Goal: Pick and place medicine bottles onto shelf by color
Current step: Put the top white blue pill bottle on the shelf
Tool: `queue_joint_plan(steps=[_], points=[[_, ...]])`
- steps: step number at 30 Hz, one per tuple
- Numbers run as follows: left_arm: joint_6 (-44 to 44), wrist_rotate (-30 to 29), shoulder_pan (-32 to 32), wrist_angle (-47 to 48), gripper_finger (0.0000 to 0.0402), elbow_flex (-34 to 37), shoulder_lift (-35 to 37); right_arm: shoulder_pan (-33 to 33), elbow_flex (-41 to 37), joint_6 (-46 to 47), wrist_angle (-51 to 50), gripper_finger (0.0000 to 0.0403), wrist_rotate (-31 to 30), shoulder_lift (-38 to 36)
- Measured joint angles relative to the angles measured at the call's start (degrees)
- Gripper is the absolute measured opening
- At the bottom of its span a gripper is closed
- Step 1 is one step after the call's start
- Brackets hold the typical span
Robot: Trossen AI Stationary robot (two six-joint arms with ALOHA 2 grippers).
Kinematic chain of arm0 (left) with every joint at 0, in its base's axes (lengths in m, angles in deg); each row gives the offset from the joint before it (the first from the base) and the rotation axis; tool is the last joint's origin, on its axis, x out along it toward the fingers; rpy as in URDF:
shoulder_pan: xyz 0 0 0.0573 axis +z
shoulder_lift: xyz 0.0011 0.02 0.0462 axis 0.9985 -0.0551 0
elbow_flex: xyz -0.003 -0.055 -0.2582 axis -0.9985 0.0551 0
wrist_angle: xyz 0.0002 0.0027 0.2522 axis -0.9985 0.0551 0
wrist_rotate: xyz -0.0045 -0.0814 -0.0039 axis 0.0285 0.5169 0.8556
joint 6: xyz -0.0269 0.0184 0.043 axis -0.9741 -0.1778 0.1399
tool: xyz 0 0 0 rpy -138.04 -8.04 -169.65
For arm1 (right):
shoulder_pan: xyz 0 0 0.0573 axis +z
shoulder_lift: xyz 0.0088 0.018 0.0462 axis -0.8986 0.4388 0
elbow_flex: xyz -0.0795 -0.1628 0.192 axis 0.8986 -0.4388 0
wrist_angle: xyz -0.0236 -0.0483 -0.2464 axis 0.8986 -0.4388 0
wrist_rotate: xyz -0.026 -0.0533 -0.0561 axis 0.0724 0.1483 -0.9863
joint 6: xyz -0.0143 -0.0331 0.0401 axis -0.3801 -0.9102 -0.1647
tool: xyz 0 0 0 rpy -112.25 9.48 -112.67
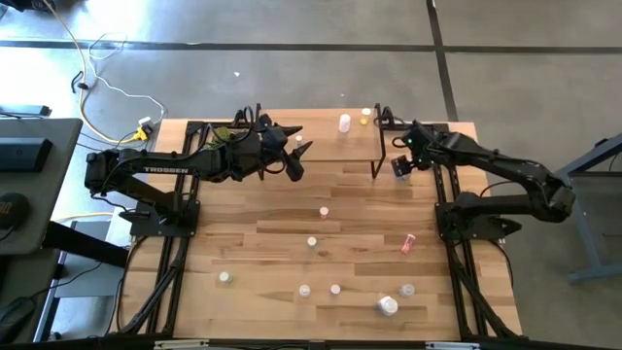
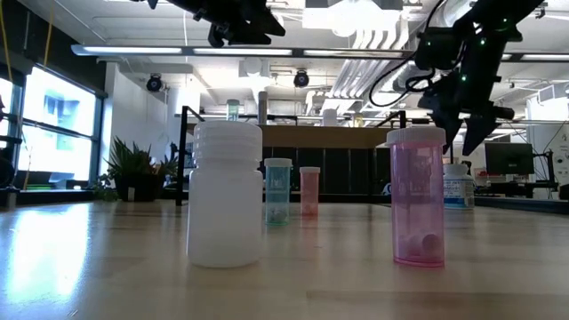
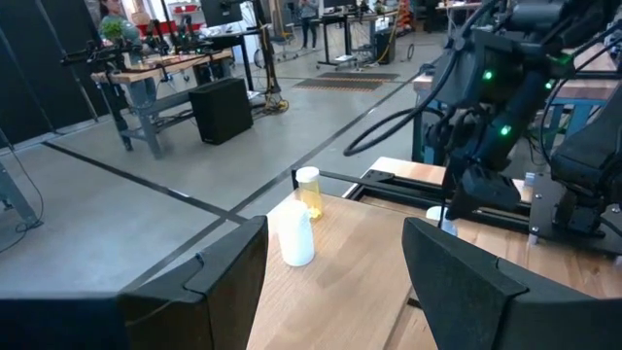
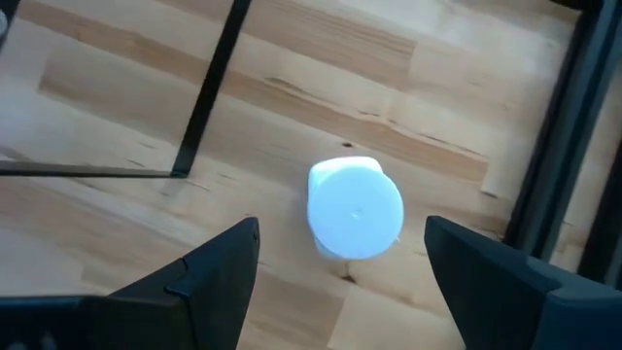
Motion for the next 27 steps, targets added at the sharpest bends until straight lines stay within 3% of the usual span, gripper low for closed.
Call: queue_joint_plan(steps=[12, 23, 27], points=[[0.0, 0.0, 0.0, 0.0, 0.0229, 0.0, 0.0, -0.02, -2.59, -2.77, 2.72, 0.0284, -2.74, 0.33], [-0.01, 0.0, 0.0, 0.0, 0.0229, 0.0, 0.0, -0.02, -2.59, -3.13, 3.44, 0.0284, -2.81, 6.18], [-0.01, 0.0, 0.0, 0.0, 0.0229, 0.0, 0.0, -0.02, -2.59, -2.72, 3.83, 0.0267, -2.81, 6.86]])
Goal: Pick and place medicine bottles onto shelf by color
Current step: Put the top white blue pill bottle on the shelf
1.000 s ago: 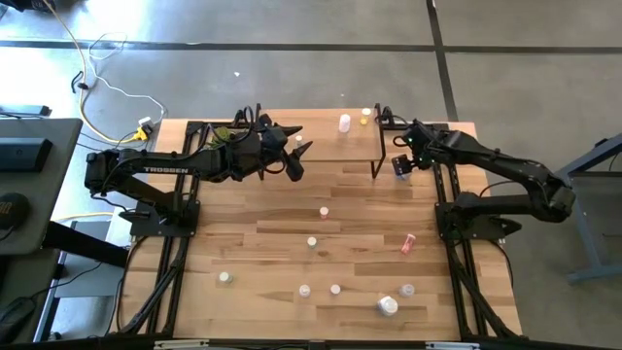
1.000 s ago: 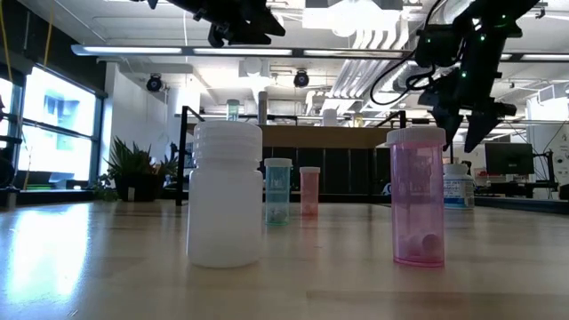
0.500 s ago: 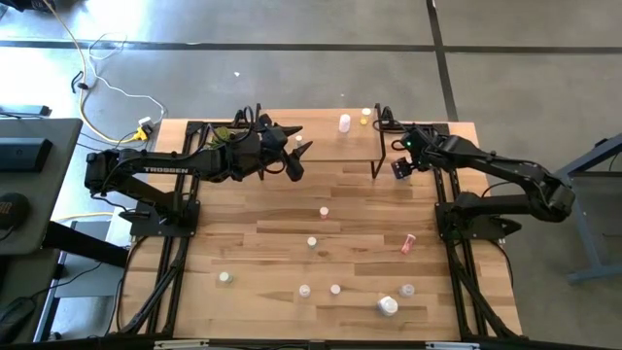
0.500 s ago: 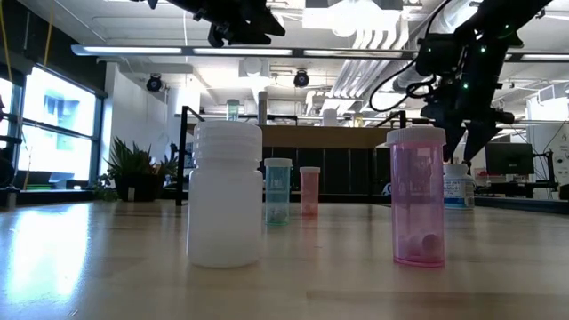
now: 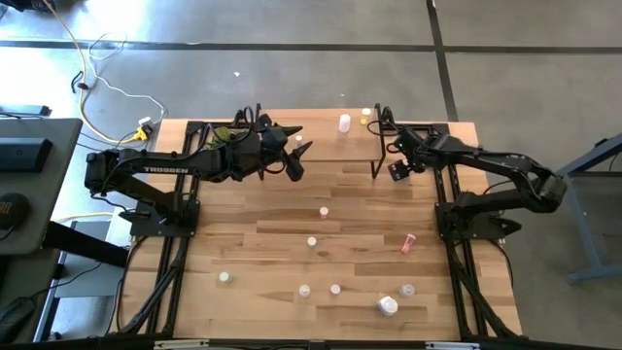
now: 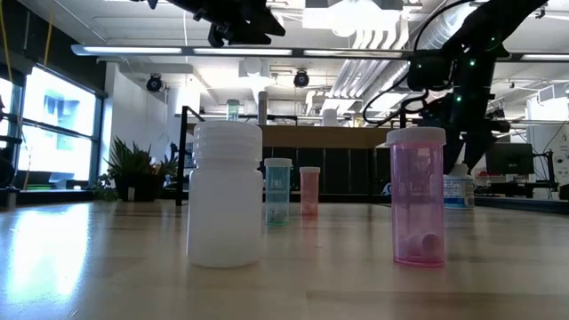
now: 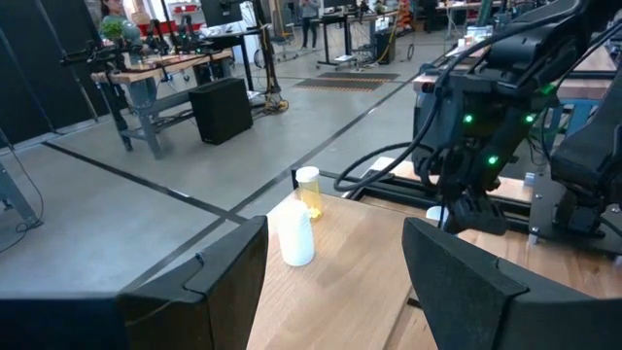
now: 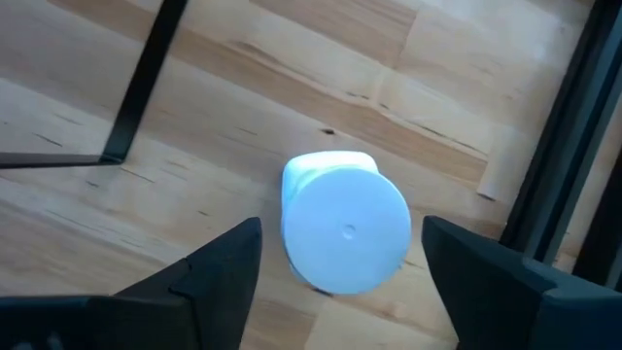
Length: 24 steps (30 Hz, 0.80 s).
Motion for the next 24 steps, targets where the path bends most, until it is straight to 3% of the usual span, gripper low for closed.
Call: queue_joint_plan(steps=[12, 24], points=[[0.0, 0.0, 0.0, 0.0, 0.0229, 0.0, 0.0, 0.0, 0.02, 1.5, 1.4, 0.0157, -0.14, -0.02], [0.0, 0.0, 0.0, 0.0, 0.0229, -0.02, 0.0, 0.0, 9.16, 0.99, -9.08, 0.0161, 0.44, 0.02]])
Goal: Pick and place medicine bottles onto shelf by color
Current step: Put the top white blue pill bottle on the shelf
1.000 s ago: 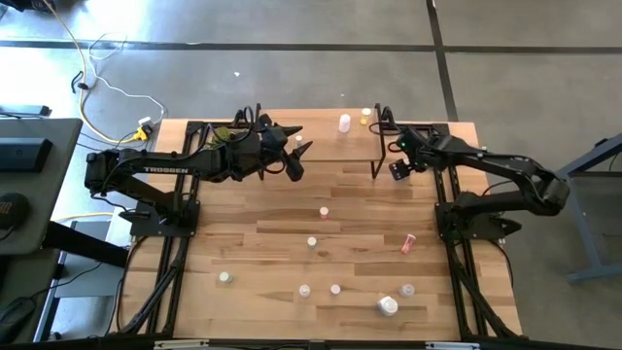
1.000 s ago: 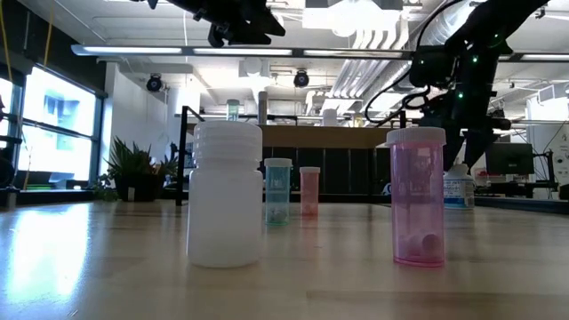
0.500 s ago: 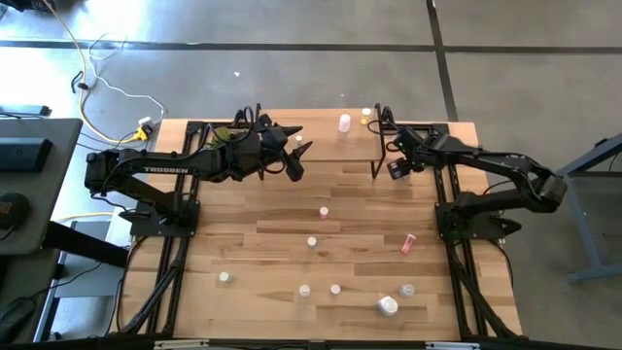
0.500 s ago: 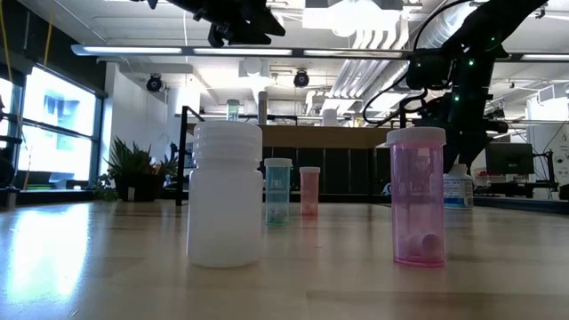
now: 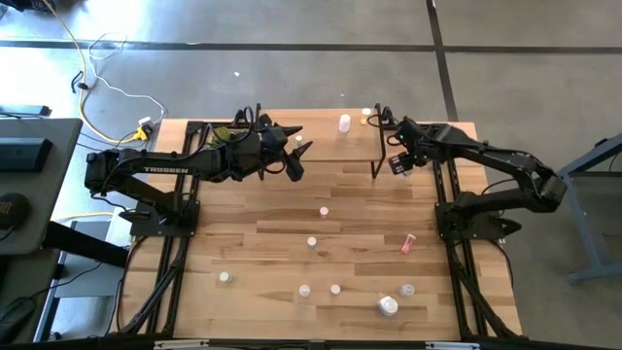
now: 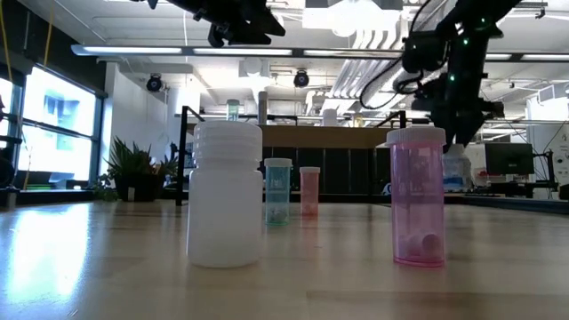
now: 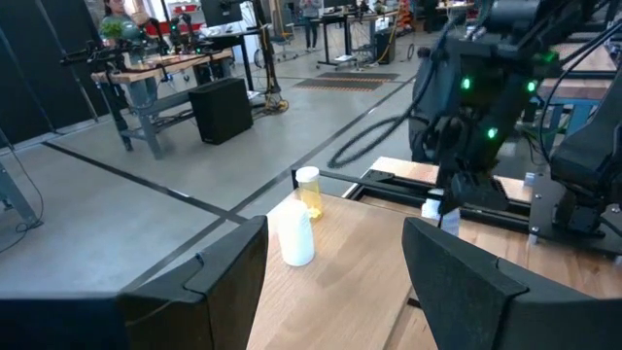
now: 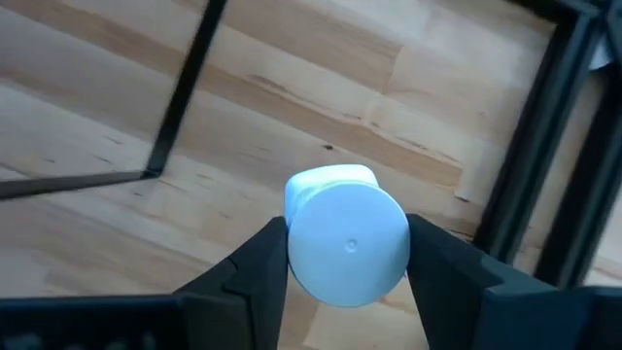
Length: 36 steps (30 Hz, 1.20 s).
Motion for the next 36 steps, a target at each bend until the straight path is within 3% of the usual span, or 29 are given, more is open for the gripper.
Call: queue_joint_plan(steps=[14, 23, 36], points=[[0.0, 0.0, 0.0, 0.92, 0.0229, 0.02, 0.0, 0.0, 17.77, -3.53, -12.12, 0.016, -4.69, -0.59], [0.0, -0.02, -0.02, 3.83, 0.0229, 0.0, 0.0, 0.02, 30.91, -10.32, -11.47, 0.0159, -6.01, -0.44], [0.0, -0.02, 0.0, 5.94, 0.0229, 0.0, 0.0, 3.39, 43.9, -24.49, -8.45, 0.0158, 1.12, 7.22]])
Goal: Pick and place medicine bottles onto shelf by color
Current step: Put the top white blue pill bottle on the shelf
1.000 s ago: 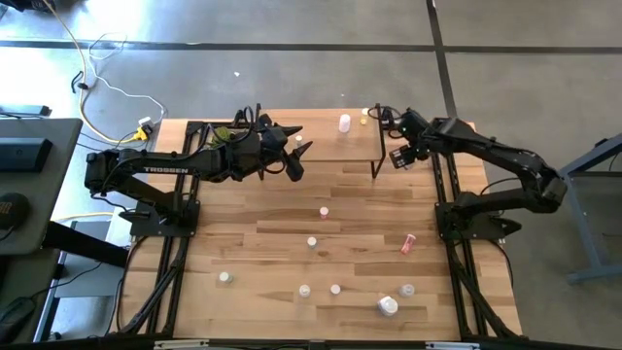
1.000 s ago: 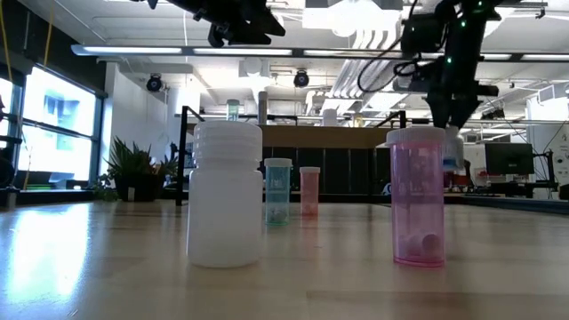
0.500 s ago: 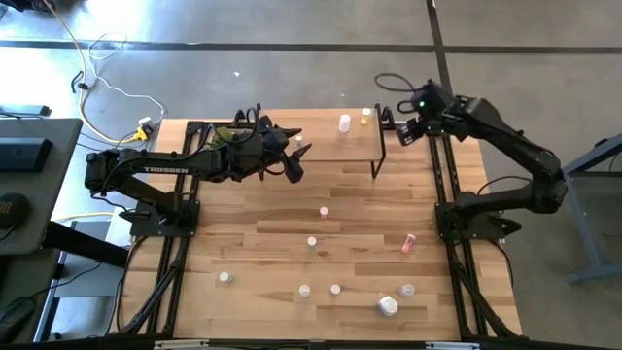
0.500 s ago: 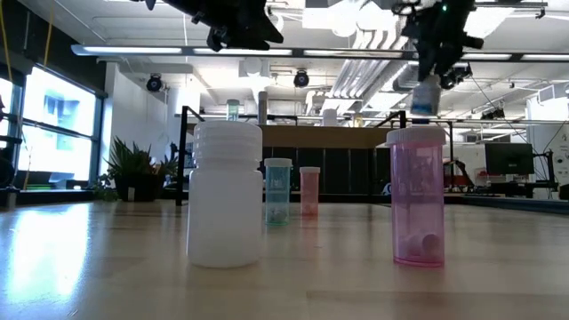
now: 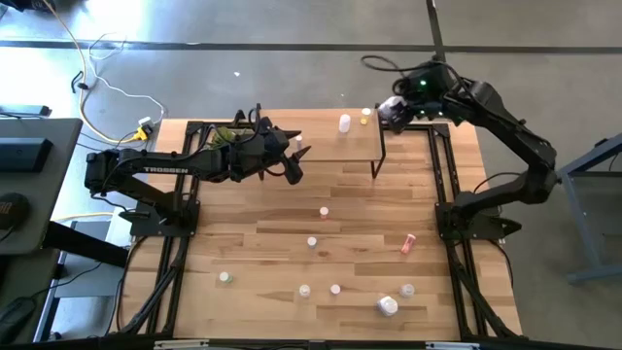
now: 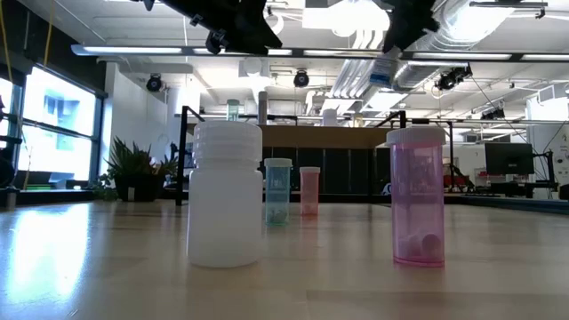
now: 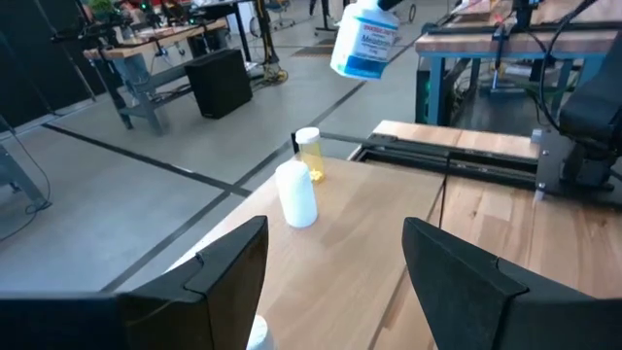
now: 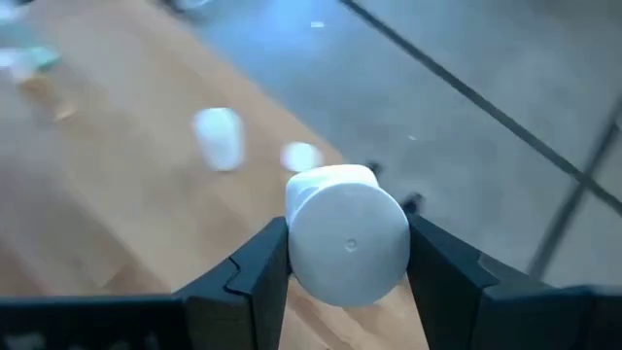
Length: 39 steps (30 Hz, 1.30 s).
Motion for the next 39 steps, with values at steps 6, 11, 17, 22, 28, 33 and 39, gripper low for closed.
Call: queue_joint_plan(steps=[6, 11, 17, 22, 28, 33, 39], points=[[-0.02, 0.0, 0.0, 1.84, 0.0229, 0.0, 0.0, 3.84, 2.67, -7.22, -2.05, 0.0158, 2.08, 5.6], [-0.04, -0.02, -0.01, 4.18, 0.0229, 0.0, 0.0, 5.71, 2.75, -12.24, -3.67, 0.0158, 5.22, 9.79], [-0.11, -0.02, 0.0, 5.12, 0.0229, 0.0, 0.0, 7.55, 2.73, -17.48, -6.5, 0.0158, 7.08, 13.71], [-0.22, -0.02, 0.0, 5.12, 0.0229, 0.0, 0.0, 7.69, 2.71, -21.33, -8.0, 0.0158, 7.05, 16.02], [-0.24, -0.02, -0.04, 5.1, 0.0229, 0.0, 0.0, 6.65, 2.69, -22.44, -7.82, 0.0158, 7.11, 16.82], [-0.24, -0.02, -0.07, 5.1, 0.0229, 0.0, 0.0, 5.92, 2.69, -22.53, -7.89, 0.017, 7.78, 16.82], [-0.24, 0.0, -0.07, 5.12, 0.0229, 0.0, 0.0, 5.95, 2.69, -23.5, -7.82, 0.0199, 7.93, 16.82]])
